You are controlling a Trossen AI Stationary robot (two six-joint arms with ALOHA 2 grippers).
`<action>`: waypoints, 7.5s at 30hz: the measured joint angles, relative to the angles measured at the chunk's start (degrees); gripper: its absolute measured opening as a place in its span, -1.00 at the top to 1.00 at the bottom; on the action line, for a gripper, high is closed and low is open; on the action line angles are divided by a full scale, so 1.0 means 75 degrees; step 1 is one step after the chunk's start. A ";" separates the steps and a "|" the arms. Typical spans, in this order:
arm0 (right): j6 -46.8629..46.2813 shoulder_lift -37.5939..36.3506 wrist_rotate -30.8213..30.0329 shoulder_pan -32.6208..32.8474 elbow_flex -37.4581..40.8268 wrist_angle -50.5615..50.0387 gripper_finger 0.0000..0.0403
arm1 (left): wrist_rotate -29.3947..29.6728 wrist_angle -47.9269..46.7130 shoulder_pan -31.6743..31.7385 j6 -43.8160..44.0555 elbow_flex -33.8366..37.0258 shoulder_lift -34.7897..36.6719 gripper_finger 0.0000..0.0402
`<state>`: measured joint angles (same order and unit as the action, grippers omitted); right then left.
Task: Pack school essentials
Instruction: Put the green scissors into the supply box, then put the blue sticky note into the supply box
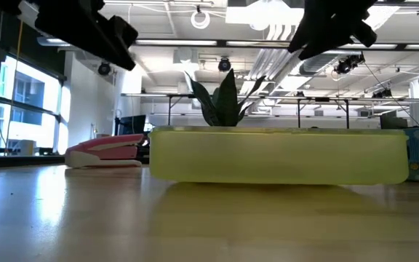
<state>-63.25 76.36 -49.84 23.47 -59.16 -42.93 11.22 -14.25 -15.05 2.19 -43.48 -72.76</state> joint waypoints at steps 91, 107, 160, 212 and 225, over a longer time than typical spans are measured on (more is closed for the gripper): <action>0.3818 0.3414 0.6871 -0.9632 0.0006 -0.0597 0.01 | -0.0393 0.0524 0.0854 -0.1324 0.0472 0.0089 0.35; 0.3817 0.3549 0.6910 -0.9623 -0.0015 -0.0551 0.58 | -0.0393 0.0330 0.0854 -0.1323 0.0472 0.0089 0.35; 0.3512 -0.1697 0.6916 -0.6936 0.0009 0.0219 0.63 | -0.0428 0.0214 0.1212 -0.1091 0.0472 0.0089 0.35; 0.7837 0.2094 0.5636 -0.0754 -0.0003 0.4374 0.63 | -0.0393 0.0284 0.1212 -0.0370 0.0469 0.0089 0.35; 0.7790 0.2092 0.5773 -0.0610 -0.0003 0.4270 0.35 | -0.0393 0.0292 0.1210 -0.0313 0.0469 0.0089 0.35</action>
<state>-4.82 92.05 -6.54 18.90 -59.18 -10.91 8.27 -12.05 -5.97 -0.16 -39.97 -72.10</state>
